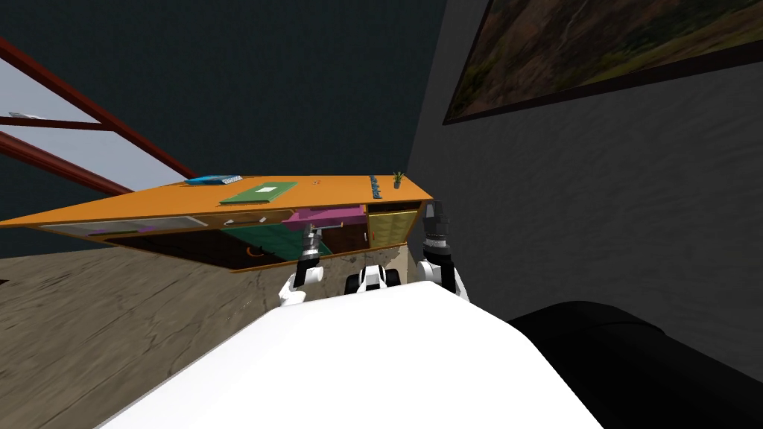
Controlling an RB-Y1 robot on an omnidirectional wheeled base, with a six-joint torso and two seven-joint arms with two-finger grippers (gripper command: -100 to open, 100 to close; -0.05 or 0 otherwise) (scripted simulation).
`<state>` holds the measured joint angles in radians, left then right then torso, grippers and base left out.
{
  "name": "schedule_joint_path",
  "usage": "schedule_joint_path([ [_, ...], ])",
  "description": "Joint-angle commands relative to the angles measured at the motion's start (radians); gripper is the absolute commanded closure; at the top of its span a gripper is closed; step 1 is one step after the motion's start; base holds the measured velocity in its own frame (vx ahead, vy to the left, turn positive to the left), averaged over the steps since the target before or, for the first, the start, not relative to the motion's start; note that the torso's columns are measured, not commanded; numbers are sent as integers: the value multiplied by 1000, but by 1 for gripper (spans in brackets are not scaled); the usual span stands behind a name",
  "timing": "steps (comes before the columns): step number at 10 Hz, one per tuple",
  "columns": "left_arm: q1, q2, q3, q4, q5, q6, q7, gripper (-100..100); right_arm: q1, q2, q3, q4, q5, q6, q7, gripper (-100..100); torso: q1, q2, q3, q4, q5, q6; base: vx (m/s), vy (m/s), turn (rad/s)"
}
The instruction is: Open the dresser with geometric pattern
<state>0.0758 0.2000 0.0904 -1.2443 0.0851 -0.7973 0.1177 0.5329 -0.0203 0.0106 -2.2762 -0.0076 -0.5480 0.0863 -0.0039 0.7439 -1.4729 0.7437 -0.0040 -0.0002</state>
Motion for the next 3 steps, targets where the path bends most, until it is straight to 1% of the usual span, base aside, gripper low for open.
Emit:
schedule_joint_path([
  [1,2,0,0,2,0,2,0,0,0,0,0,0,0,0,0,0,1,-2,-1,-2,1,0,0,0,0],
  [3,5,-1,-1,5,0,5,0,0,0,0,0,0,0,0,0,0,2,-4,-2,-4,2,0,0,0,0],
])
